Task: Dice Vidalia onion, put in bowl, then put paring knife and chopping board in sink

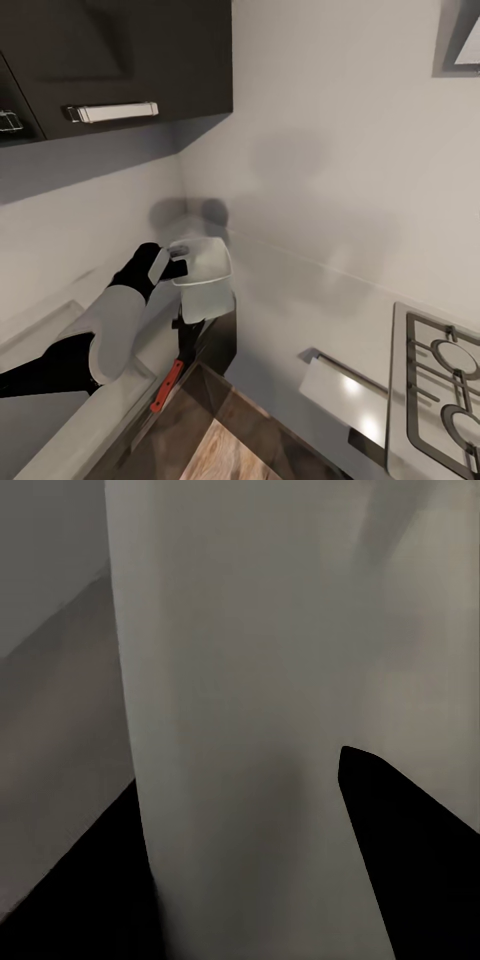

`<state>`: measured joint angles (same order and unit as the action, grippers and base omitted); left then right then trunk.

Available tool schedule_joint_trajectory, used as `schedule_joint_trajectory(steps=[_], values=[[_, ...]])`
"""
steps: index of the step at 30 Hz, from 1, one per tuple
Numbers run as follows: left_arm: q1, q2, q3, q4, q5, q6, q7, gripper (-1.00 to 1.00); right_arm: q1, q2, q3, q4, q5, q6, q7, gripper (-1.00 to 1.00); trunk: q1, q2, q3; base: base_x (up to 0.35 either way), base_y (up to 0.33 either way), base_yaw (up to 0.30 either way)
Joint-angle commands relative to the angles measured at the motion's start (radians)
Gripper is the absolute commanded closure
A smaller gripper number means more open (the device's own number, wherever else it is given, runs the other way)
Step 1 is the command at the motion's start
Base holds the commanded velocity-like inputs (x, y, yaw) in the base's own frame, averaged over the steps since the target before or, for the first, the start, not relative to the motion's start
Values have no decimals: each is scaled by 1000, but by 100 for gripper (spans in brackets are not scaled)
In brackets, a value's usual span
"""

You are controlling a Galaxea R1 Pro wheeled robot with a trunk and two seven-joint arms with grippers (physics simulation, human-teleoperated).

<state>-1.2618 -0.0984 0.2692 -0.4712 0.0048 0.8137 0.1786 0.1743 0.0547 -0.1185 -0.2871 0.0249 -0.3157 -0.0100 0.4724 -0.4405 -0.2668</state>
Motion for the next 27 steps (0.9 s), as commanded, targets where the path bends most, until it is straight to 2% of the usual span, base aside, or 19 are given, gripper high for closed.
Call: schedule_joint_trajectory(steps=[1,10,12,16,17,20,22,25,27], values=[[-1,-1,6,-21,3,6,5,100,1,1,-4,-2,3,-1,-1,-100,1,-2,0,0,0,0],[-1,-1,5,-111,5,22,6,100,1,1,-5,-3,3,-2,-1,-100,1,-2,14,0,0,0],[5,-2,4,-167,6,41,6,100,1,1,-5,-3,3,-3,-2,-100,1,-2,18,0,0,0],[63,-13,3,-327,7,93,4,100,1,0,-7,-3,4,-3,-2,-100,1,-2,24,0,0,0],[86,-16,1,-389,7,116,-1,100,1,0,-7,-3,4,-3,-2,-100,1,-2,26,0,0,0],[149,-19,-19,-572,7,179,-60,100,1,0,-7,-3,4,-4,-2,-100,1,-2,30,0,0,0],[202,-17,-48,-685,7,195,-113,100,1,0,-7,-3,4,-5,-3,-100,1,-2,34,0,0,0],[249,-15,-67,-768,7,202,-138,100,1,0,-7,-3,4,-5,-2,-100,1,-2,38,0,0,0],[302,-13,-77,-853,7,205,-152,100,1,0,-7,-3,4,-5,-2,-100,1,-2,41,0,0,0]])
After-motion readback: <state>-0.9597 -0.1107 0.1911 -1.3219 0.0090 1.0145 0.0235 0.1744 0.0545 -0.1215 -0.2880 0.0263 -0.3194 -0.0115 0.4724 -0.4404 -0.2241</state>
